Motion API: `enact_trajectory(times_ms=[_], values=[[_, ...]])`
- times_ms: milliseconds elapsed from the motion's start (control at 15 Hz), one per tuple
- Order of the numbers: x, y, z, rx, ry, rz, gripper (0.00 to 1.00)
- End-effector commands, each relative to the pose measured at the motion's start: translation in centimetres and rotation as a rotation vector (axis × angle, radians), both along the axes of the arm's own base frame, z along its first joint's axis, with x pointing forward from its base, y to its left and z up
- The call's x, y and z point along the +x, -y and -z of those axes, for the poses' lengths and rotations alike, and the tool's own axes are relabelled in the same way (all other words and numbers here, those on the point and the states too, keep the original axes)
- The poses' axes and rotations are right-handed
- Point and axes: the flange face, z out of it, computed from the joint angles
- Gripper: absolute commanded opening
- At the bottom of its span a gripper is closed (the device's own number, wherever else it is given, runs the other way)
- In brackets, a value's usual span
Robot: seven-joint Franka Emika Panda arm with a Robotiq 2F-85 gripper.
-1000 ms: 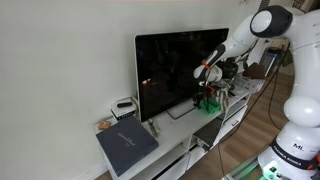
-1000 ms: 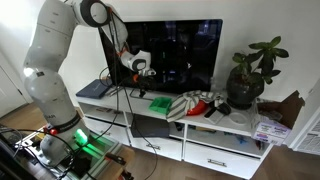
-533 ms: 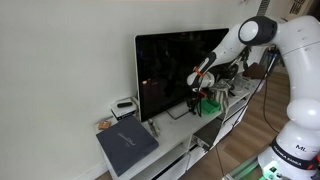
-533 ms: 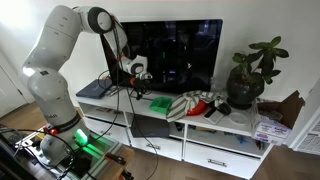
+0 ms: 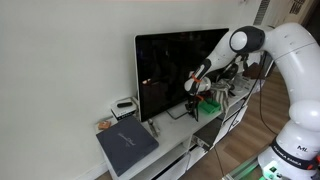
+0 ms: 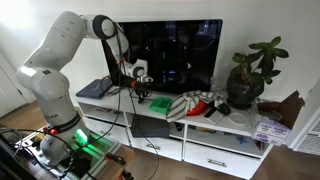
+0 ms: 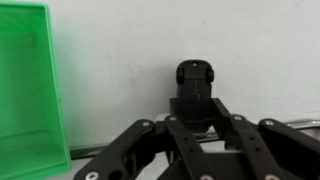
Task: Remove the toy car from the green storage box and place it on the television stand top
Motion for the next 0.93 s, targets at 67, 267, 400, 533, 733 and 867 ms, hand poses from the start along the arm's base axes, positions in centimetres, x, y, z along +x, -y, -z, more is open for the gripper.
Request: enact_trajectory(times_ms=[67,267,400,533,733,867], values=[[1.1,-0.2,0.2,-0.038,-0.020,-0.004,0.60],[0.9,-0.1,-0.9,-0.039,-0.015,-0.021,0.73],[0.3,-0.2,-1.8,-0.045,-0.017,-0.038,0.88],[-0.8,-0.4,-2.8,-0.044,-0.043,-0.056,1.00],[-3.0,-0.7,-4.7,-0.057,-0.053,-0.066,1.00],[-5.5,-1.0,-6.2,-0.082,-0.051,-0.076,1.00]])
